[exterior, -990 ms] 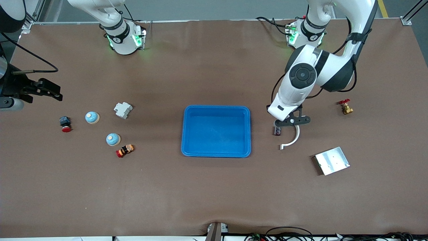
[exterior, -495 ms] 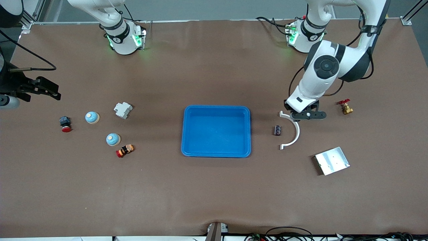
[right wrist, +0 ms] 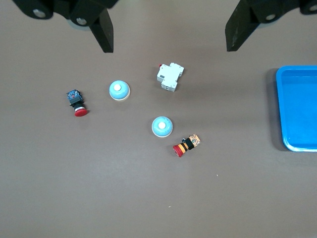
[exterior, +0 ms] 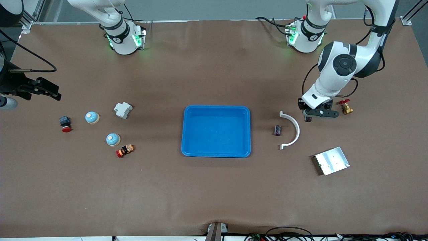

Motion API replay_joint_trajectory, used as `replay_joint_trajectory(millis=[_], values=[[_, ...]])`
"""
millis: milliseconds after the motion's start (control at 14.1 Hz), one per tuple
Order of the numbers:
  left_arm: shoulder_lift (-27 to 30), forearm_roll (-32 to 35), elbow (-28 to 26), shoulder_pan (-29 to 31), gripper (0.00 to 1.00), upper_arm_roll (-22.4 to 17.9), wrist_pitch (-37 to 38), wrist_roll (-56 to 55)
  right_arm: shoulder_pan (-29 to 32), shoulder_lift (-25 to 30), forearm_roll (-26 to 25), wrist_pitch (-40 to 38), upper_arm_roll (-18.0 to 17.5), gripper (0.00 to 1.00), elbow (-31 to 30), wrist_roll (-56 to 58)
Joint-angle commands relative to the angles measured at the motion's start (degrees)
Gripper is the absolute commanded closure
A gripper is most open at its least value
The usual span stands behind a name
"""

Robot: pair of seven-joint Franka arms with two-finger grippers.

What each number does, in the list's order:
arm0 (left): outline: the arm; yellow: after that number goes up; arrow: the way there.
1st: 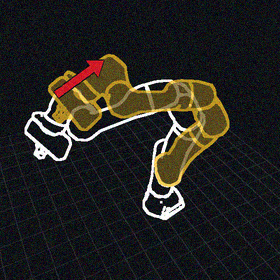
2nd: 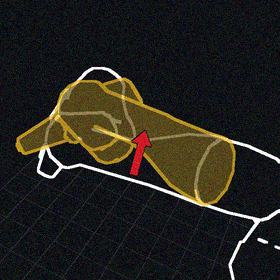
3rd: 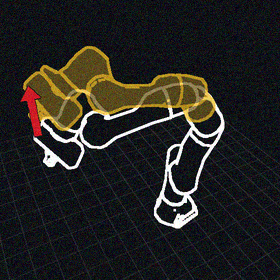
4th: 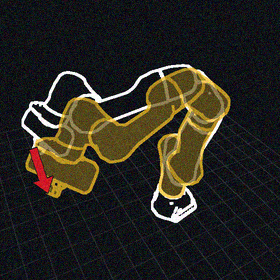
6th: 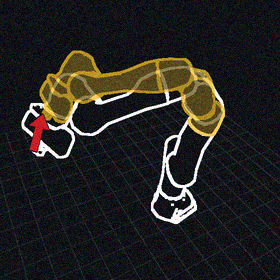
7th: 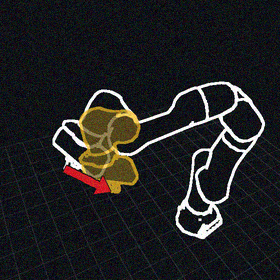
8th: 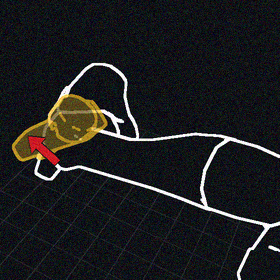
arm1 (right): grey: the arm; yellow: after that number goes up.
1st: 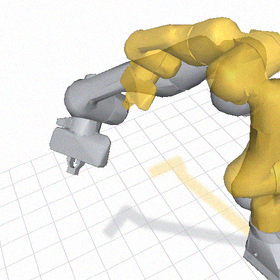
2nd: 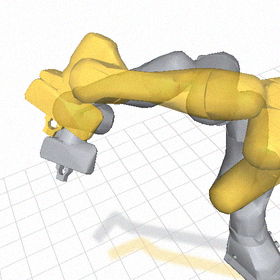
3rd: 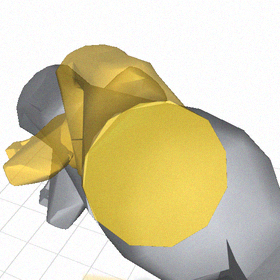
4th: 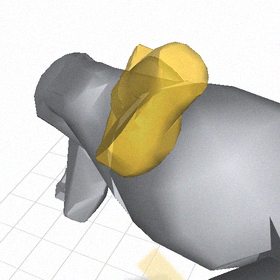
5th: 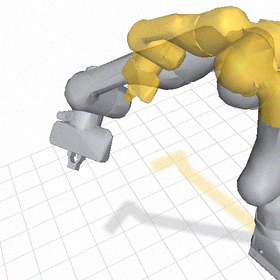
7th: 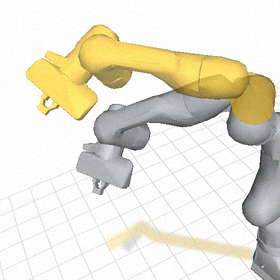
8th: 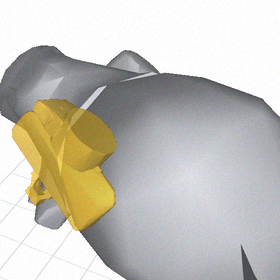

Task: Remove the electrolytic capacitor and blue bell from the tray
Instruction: 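Carry the capacitor with the left gripper beside the white arc and lower it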

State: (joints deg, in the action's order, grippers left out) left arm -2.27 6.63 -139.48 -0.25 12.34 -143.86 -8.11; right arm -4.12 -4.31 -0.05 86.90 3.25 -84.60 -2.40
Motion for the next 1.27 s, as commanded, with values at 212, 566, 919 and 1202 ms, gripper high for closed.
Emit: replay_joint_trajectory(millis=[212, 566, 919, 1202], values=[[-2.28, -0.74, -3.08, 4.21, 1.00, 0.22, -7.83, 5.29, 0.52, -0.52, 0.13, -0.68, -0.09, 0.00, 1.45, -1.12], [-8.26, -0.56, -2.73, 6.05, 1.00, 0.14, -15.83, 8.19, 0.43, -0.52, 0.13, -0.50, -0.18, 0.00, 1.45, -1.12], [-13.19, -0.48, -0.27, 6.05, 1.00, -0.13, -18.04, 8.28, 0.52, -0.52, 0.13, -0.50, -0.18, 0.00, 1.45, -1.03], [-15.12, -0.48, 1.66, 7.37, 1.00, -0.30, -18.04, 10.03, 0.43, -0.52, -0.21, -0.68, -0.09, 0.00, 1.45, -0.94]])
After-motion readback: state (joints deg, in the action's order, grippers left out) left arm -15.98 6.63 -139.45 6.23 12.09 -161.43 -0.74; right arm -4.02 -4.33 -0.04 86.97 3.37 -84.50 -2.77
